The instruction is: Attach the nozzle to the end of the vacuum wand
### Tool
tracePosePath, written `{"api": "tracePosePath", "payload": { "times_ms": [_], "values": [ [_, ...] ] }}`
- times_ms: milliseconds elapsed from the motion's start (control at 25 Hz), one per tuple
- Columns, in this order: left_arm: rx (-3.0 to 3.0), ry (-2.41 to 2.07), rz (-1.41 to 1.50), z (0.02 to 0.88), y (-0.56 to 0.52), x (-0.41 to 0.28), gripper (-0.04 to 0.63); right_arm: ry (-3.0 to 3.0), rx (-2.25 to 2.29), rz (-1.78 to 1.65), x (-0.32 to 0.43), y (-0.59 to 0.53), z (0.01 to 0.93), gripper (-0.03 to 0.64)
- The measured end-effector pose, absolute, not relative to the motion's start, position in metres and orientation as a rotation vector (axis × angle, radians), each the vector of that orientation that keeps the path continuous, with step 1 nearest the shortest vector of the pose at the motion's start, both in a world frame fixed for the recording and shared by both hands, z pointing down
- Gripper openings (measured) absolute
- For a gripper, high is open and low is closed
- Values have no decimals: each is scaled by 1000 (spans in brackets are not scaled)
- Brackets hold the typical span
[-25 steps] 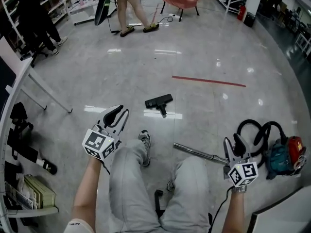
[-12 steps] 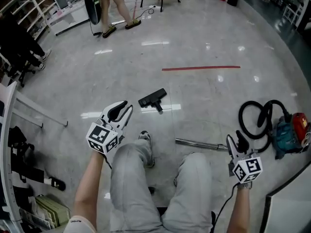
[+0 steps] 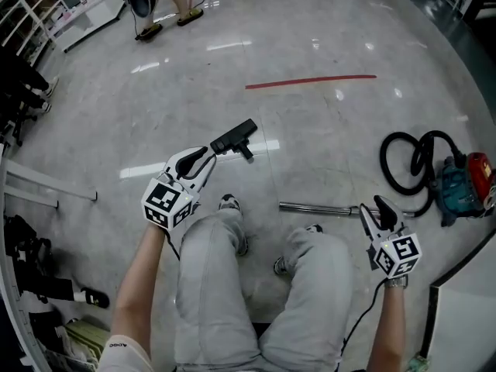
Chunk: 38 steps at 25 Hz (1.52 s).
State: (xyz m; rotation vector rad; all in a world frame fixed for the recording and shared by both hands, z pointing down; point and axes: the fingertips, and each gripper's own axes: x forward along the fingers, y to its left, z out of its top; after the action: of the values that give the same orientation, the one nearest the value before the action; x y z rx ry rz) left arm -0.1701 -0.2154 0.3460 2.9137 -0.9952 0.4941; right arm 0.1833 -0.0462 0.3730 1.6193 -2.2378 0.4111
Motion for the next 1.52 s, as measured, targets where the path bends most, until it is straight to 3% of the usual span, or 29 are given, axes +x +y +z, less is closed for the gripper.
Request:
{"api": "tracePosePath", "payload": {
  "times_ms": [560, 1160, 1520],
  "values": [
    [2873, -647, 1027, 517, -264, -139, 126, -2070, 1242, 616, 157, -75, 535, 178],
    [2783, -259, 1643, 706, -333, -103, 126, -1878, 865, 774, 163, -86, 704, 204],
    [2711, 166, 2161, 797, -366, -100, 198, -1787, 700, 753, 168, -94, 775, 215]
  ]
}}
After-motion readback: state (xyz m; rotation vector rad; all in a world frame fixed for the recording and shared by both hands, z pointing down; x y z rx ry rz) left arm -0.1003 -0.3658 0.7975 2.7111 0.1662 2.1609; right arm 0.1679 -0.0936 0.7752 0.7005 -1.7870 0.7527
